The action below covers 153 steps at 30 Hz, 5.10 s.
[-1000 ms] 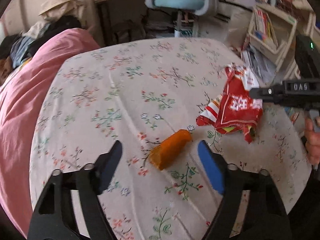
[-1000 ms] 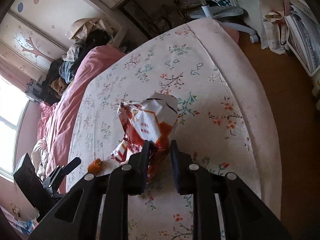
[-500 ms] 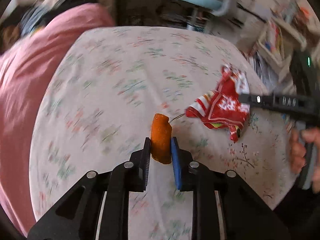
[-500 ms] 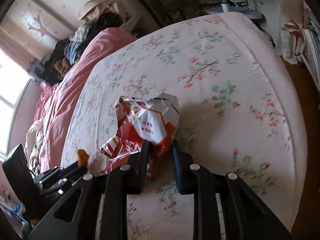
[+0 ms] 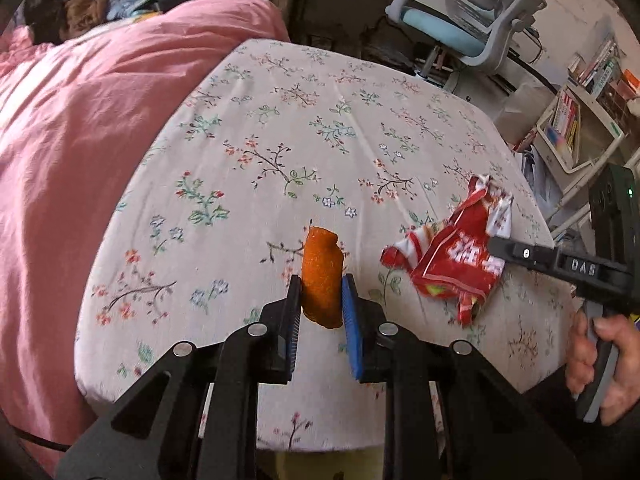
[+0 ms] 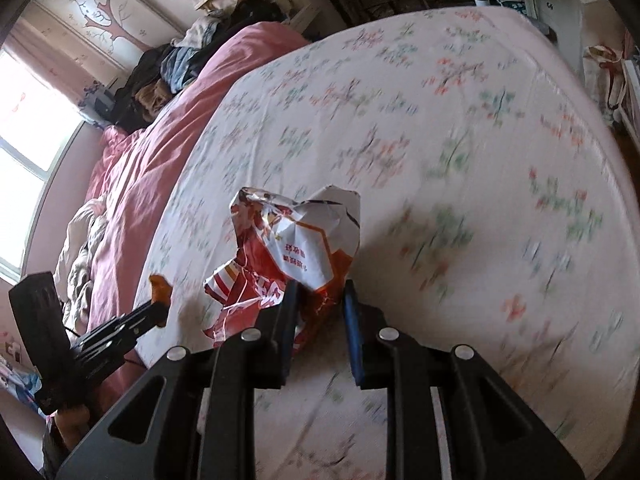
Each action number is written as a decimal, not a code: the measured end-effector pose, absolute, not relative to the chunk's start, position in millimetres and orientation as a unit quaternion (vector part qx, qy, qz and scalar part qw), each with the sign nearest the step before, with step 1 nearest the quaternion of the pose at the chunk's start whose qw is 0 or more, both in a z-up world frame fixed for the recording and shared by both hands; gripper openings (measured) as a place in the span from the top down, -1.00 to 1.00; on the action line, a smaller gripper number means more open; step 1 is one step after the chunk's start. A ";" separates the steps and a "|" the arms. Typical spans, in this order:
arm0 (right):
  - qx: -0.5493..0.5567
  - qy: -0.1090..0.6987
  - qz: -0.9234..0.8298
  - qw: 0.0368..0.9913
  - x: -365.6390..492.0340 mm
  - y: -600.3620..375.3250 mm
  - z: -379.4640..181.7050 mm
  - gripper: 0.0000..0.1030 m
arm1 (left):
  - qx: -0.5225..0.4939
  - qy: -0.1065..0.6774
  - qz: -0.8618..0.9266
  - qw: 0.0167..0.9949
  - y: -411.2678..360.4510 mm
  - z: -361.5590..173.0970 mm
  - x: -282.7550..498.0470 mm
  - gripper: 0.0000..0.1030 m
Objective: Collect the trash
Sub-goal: 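Carry the orange piece and red wrapper toward the yellow bin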
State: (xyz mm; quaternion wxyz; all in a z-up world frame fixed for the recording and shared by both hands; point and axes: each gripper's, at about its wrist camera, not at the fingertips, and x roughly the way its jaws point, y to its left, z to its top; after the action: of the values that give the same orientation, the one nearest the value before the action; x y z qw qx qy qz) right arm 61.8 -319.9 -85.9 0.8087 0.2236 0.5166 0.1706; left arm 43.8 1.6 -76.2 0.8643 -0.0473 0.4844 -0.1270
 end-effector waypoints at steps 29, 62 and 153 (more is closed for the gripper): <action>0.282 0.472 0.158 0.820 38.1 -317.0 -92.1 0.52 | -0.015 0.444 -0.102 0.890 0.0 -62.4 35.7 0.61; 0.236 0.339 0.113 0.904 -51.6 -313.4 -35.3 0.64 | -0.103 0.434 -0.126 0.886 28.2 -51.7 -17.7 0.61; 0.133 0.377 0.145 0.905 -113.3 -274.7 -44.5 0.64 | -0.106 0.464 -0.167 0.864 29.5 -67.4 -102.3 0.60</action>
State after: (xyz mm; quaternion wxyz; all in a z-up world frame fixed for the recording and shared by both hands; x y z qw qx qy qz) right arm -113.3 -274.7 -44.5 0.9051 0.1334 0.3768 0.1450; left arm -102.3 29.5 -67.5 0.8636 -0.1056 0.4639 -0.1668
